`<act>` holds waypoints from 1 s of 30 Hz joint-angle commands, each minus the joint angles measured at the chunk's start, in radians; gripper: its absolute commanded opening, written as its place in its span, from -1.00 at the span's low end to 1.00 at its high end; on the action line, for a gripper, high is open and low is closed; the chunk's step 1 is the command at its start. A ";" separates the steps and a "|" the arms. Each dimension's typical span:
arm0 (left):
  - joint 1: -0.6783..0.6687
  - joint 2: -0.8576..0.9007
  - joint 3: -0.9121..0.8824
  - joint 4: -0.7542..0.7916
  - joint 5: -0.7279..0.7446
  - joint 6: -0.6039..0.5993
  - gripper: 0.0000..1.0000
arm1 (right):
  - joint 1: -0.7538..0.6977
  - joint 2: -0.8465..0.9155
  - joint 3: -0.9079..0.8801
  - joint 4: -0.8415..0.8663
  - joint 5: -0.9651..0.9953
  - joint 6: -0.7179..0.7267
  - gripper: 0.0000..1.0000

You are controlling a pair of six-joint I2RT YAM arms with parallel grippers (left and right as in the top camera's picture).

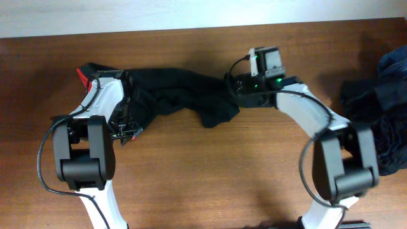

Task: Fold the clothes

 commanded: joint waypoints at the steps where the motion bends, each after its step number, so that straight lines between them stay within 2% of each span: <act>1: -0.007 -0.005 -0.006 0.005 -0.031 -0.010 -0.36 | -0.012 -0.080 0.060 -0.061 -0.026 -0.016 0.97; 7: -0.022 -0.013 0.014 0.048 0.105 -0.009 -0.67 | -0.011 -0.105 0.071 -0.169 -0.112 -0.029 0.97; 12: -0.035 -0.037 0.075 0.040 0.121 -0.001 -0.77 | -0.006 -0.103 0.071 -0.231 -0.260 -0.026 0.97; 14: -0.039 -0.055 0.120 0.014 0.121 0.002 -0.94 | 0.000 -0.103 0.071 -0.248 -0.305 -0.026 0.99; 16: -0.039 -0.081 0.173 -0.013 0.122 0.002 -1.00 | 0.006 -0.103 0.071 -0.256 -0.333 -0.026 0.73; 18: -0.040 -0.113 0.218 -0.026 0.127 0.002 -0.99 | 0.014 -0.103 0.071 -0.260 -0.357 -0.012 0.10; 20: -0.042 -0.153 0.236 -0.005 0.167 0.002 -0.99 | 0.024 -0.102 0.071 -0.258 -0.367 0.031 -0.80; 21: -0.044 -0.168 0.236 0.014 0.190 0.002 -0.99 | 0.027 -0.101 0.071 -0.258 -0.367 0.045 -0.92; 25: -0.054 -0.179 0.230 0.108 0.267 0.002 -1.00 | 0.058 -0.090 0.071 -0.243 -0.351 0.061 -0.92; 30: -0.082 -0.176 0.135 0.275 0.334 0.002 -0.99 | 0.089 -0.047 0.071 -0.219 -0.319 0.061 -0.92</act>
